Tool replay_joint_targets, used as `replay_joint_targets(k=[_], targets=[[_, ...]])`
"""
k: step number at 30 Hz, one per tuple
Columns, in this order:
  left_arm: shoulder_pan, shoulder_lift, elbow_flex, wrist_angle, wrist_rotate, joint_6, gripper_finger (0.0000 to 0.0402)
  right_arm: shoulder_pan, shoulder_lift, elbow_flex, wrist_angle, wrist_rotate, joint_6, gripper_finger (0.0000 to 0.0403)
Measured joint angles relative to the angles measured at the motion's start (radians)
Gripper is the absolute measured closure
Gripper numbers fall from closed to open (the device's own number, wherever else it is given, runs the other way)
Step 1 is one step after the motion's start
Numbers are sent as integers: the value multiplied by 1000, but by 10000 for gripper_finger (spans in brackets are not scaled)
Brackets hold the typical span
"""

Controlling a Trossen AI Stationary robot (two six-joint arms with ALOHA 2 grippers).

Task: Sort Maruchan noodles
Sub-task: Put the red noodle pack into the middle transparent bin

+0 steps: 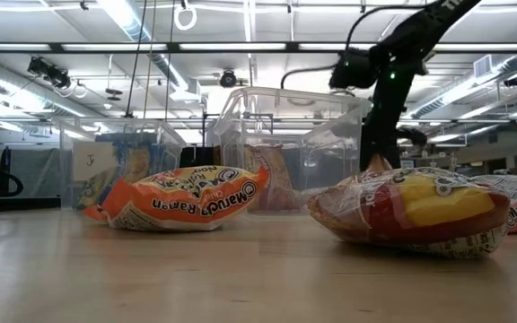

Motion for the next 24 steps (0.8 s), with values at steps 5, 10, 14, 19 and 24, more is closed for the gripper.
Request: replay_joint_targets(k=[5,10,14,19,24], targets=[[0,0,0,0,0,0,278,35,-118,0,-9,100,-74,392],[0,0,0,0,0,0,278,94,-244,0,12,134,-212,396],[0,0,0,0,0,0,278,163,-338,0,144,138,-369,394],[0,0,0,0,0,0,278,236,-427,0,393,130,-578,397],[0,0,0,0,0,0,278,254,-439,0,615,-92,-873,397]])
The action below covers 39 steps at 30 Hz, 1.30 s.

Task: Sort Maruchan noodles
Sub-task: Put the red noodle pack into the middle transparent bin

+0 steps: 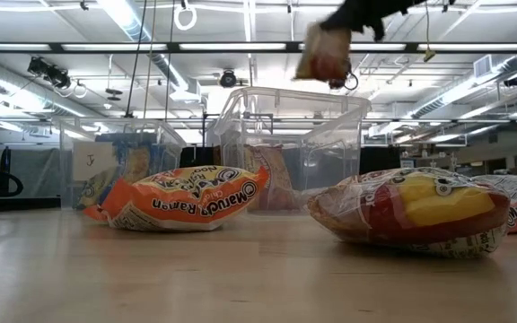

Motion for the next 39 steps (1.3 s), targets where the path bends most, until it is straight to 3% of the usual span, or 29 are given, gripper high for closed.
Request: replay_joint_targets(k=[5,12,24,33,39], targets=[[0,0,0,0,0,0,278,1,66,0,149,-254,-63,397],[0,0,0,0,0,0,278,4,263,0,226,-475,-150,397],[0,0,0,0,0,0,278,-31,517,0,257,-590,-348,397],[0,0,0,0,0,0,278,-97,544,0,242,-676,-391,397],[0,0,0,0,0,0,278,-142,598,3,346,-742,-367,397]])
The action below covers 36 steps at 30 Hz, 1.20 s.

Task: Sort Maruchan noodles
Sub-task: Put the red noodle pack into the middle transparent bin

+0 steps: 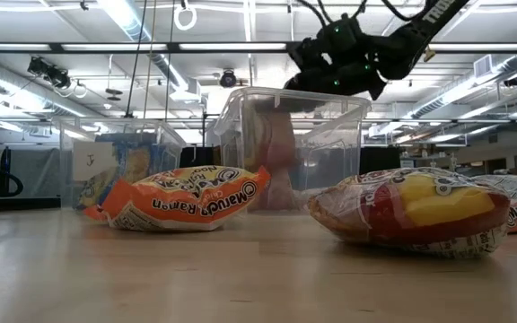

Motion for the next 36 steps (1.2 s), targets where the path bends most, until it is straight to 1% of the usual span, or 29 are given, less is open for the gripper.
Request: replay_joint_targets(k=[2,6,9,11,13,16,19,24,28,31,34,36], targets=[[0,0,0,0,0,0,278,5,27,-2,-3,-30,9,397],[0,0,0,0,0,0,278,16,67,-3,-6,-32,16,395],[0,0,0,0,0,0,278,20,79,-2,-4,-2,24,390],[0,0,0,0,0,0,278,21,85,-2,5,48,25,384],[0,0,0,0,0,0,278,21,87,-2,1,73,27,380],[0,0,0,0,0,0,278,21,92,-2,-2,79,43,372],[0,0,0,0,0,0,278,21,93,-2,-3,79,84,358],[0,0,0,0,0,0,278,22,92,-2,-3,81,97,324],[0,0,0,0,0,0,278,23,66,-2,-1,91,117,308],[0,0,0,0,0,0,278,23,27,-2,-1,139,148,305],[0,0,0,0,0,0,278,23,-42,-2,5,185,194,304],[0,0,0,0,0,0,278,23,-98,-2,12,254,267,304]])
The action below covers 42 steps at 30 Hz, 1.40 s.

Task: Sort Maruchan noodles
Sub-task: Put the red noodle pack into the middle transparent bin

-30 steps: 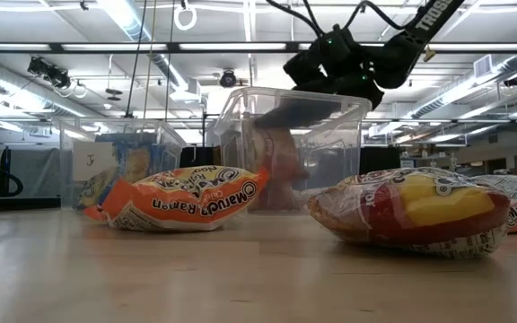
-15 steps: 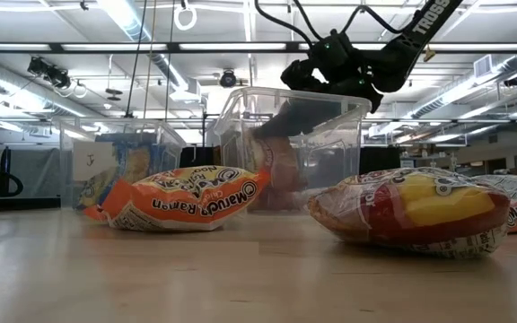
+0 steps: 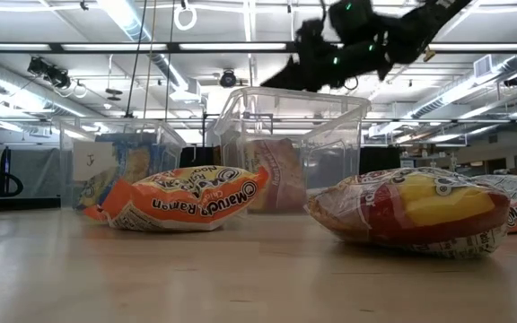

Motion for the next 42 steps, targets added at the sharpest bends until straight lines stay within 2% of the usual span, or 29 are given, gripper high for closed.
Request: replay_joint_targets(k=[2,6,8,9,13,20,29,31,34,38,42], targets=[[0,0,0,0,0,0,278,0,-58,0,-2,109,105,304],[0,0,0,0,0,0,278,-31,-144,0,-71,398,366,304],[0,0,0,0,0,0,278,-65,-163,0,-156,491,502,304],[0,0,0,0,0,3,278,-88,-165,0,-199,506,577,304],[0,0,0,49,-26,52,278,-183,-113,0,-317,438,885,301],[0,0,0,178,-34,51,278,-267,80,0,-187,296,1066,264],[0,0,0,319,-34,53,278,-272,252,-1,-123,287,1106,194],[0,0,0,348,-35,98,278,-273,285,-1,-121,276,1120,185],[0,0,0,386,-40,181,278,-278,323,-1,-109,252,1126,181],[0,0,0,414,-42,219,278,-302,356,7,-78,193,1147,183],[0,0,0,433,-43,244,278,-334,363,65,-139,133,1133,183]])
